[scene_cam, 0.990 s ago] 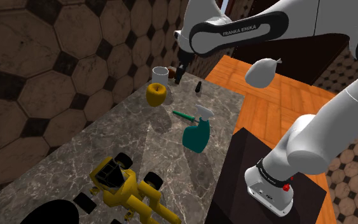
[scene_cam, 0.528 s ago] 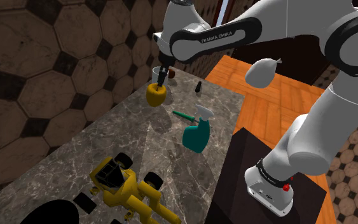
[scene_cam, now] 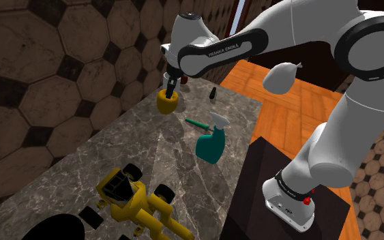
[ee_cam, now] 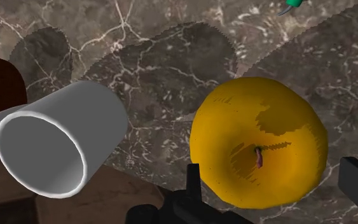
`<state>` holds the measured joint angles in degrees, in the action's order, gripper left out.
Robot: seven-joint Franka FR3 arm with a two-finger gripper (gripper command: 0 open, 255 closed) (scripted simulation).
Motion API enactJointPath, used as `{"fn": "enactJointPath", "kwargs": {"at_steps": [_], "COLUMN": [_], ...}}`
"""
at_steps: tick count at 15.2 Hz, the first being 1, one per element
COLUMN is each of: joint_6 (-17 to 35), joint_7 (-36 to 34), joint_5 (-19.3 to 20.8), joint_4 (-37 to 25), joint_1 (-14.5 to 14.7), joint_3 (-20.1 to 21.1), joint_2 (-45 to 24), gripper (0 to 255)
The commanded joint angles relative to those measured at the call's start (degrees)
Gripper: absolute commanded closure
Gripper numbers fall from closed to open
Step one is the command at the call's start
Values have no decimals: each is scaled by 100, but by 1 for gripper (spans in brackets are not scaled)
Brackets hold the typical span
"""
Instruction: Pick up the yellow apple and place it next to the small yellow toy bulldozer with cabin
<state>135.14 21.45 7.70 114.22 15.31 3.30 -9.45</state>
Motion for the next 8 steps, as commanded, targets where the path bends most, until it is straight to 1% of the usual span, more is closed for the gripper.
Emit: {"fn": "enactJointPath", "kwargs": {"at_steps": [1,7,8], "joint_6": [40,39,39], "joint_7": [3,2,2], "joint_5": [5,5,5], "joint_4": [4,3,3], "joint_1": [-4,-4,-4], "joint_3": [-4,-4,-4], "joint_2": [-31,-31,-31], "gripper": [0,0,255]}}
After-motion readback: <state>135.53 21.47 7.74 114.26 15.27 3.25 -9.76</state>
